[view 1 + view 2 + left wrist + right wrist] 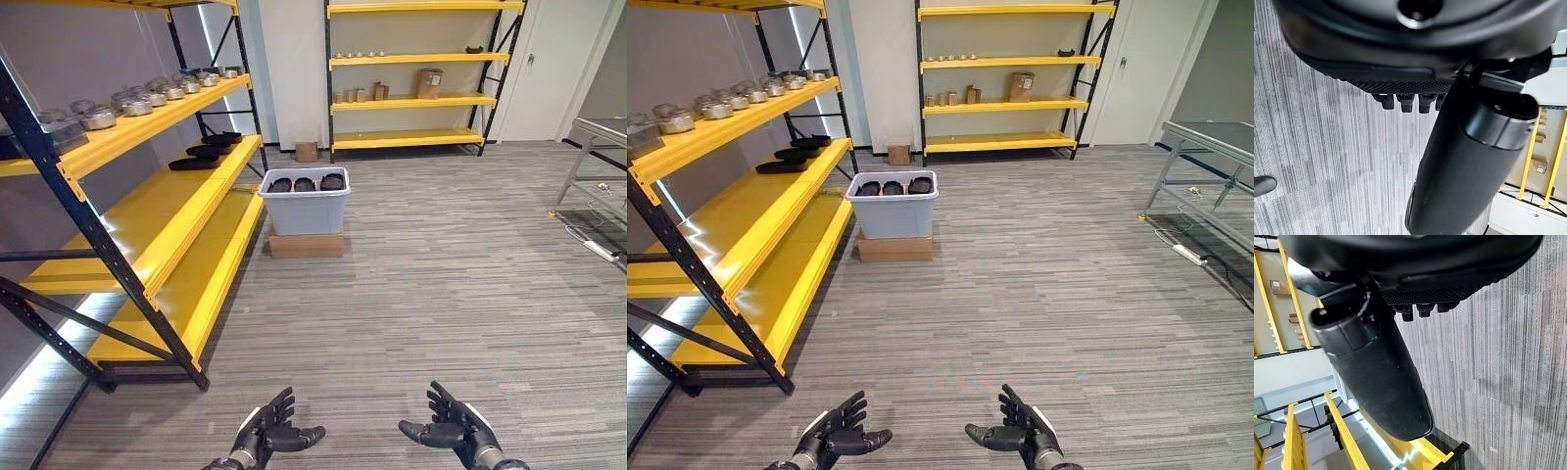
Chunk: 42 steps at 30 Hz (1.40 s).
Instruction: Move parts from the plastic box to the shelf.
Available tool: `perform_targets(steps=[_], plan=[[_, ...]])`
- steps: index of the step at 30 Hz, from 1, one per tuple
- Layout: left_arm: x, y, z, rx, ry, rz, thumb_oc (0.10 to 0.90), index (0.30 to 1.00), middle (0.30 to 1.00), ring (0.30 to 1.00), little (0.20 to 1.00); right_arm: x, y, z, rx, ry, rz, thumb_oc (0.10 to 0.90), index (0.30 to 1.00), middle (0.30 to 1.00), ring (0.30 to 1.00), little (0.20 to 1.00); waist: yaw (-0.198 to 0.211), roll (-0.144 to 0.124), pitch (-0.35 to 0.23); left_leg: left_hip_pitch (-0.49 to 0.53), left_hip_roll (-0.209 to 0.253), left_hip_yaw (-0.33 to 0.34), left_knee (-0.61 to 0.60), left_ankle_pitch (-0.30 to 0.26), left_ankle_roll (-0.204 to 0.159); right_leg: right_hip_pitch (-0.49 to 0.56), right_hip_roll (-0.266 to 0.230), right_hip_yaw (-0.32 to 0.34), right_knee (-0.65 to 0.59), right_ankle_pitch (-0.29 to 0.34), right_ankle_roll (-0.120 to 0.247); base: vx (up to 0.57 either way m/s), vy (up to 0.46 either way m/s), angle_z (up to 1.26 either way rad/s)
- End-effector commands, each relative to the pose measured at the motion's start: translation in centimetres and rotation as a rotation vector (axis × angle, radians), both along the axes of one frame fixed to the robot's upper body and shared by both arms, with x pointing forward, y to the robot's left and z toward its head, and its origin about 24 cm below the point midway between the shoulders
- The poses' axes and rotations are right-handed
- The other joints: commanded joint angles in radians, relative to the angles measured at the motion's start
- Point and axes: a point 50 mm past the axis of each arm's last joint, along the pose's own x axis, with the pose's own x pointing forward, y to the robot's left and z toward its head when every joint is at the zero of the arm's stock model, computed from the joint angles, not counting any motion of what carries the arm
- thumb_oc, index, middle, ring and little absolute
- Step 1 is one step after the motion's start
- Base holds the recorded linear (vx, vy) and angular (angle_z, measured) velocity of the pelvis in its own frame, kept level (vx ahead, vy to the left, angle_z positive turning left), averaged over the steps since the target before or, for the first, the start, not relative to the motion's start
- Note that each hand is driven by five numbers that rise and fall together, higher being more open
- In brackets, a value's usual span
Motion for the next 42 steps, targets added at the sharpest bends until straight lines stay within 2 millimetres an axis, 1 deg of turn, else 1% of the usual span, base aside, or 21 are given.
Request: perform_targets(steps=[1,21,36,38,39,42], plan=[[3.91,0.44,2.62,-0.001,-0.219,0.024,0.900,1.000,1.000,1.000,1.000,4.02,0.06,2.72,-0.009,-0.215,0.041,0.900,1.000,1.000,1.000,1.000,0.003,-0.024,-0.025,-0.063,0.055,-0.050,-0.003,-0.026,-0.039,-0.021,-0.008,-0.030,0.008,-0.050,0.010,0.00,0.000,0.00],[3.89,0.32,2.42,-0.001,-0.210,0.013,0.900,1.000,1.000,1.000,1.000,3.70,0.30,2.28,0.000,-0.192,0.042,0.900,1.000,1.000,1.000,1.000,0.004,-0.023,-0.025,-0.055,0.052,-0.058,-0.003,-0.032,-0.037,-0.013,-0.012,-0.035,0.008,-0.052,0.010,0.00,0.000,0.00],[3.98,0.30,2.56,-0.003,-0.215,0.007,0.900,1.000,1.000,1.000,1.000,3.85,0.25,2.44,-0.002,-0.197,0.040,0.900,1.000,1.000,1.000,1.000,0.007,-0.026,-0.020,-0.047,0.051,-0.059,0.005,-0.044,-0.031,-0.010,-0.016,-0.031,0.018,-0.058,0.012,0.00,0.000,0.00],[4.18,0.36,2.74,-0.002,-0.224,0.010,0.900,1.000,1.000,1.000,1.000,4.01,0.31,2.39,0.000,-0.196,0.038,0.900,1.000,1.000,1.000,1.000,0.010,-0.031,-0.011,-0.066,0.049,-0.062,0.055,-0.065,-0.026,-0.016,-0.023,-0.025,0.038,-0.065,0.013,0.00,0.000,0.00],[4.18,0.36,2.74,-0.002,-0.224,0.010,0.900,1.000,1.000,1.000,1.000,4.01,0.31,2.39,0.000,-0.196,0.038,0.900,1.000,1.000,1.000,1.000,0.010,-0.031,-0.011,-0.066,0.049,-0.062,0.055,-0.065,-0.026,-0.016,-0.023,-0.025,0.038,-0.065,0.013,0.00,0.000,0.00],[4.60,0.46,3.03,-0.001,-0.240,0.012,0.900,1.000,1.000,1.000,1.000,4.39,0.40,2.53,0.006,-0.205,0.036,0.900,1.000,1.000,1.000,1.000,0.017,-0.040,0.000,-0.104,0.044,-0.067,0.130,-0.099,-0.016,-0.029,-0.034,-0.020,0.071,-0.075,0.012,0.00,0.035,0.00]])
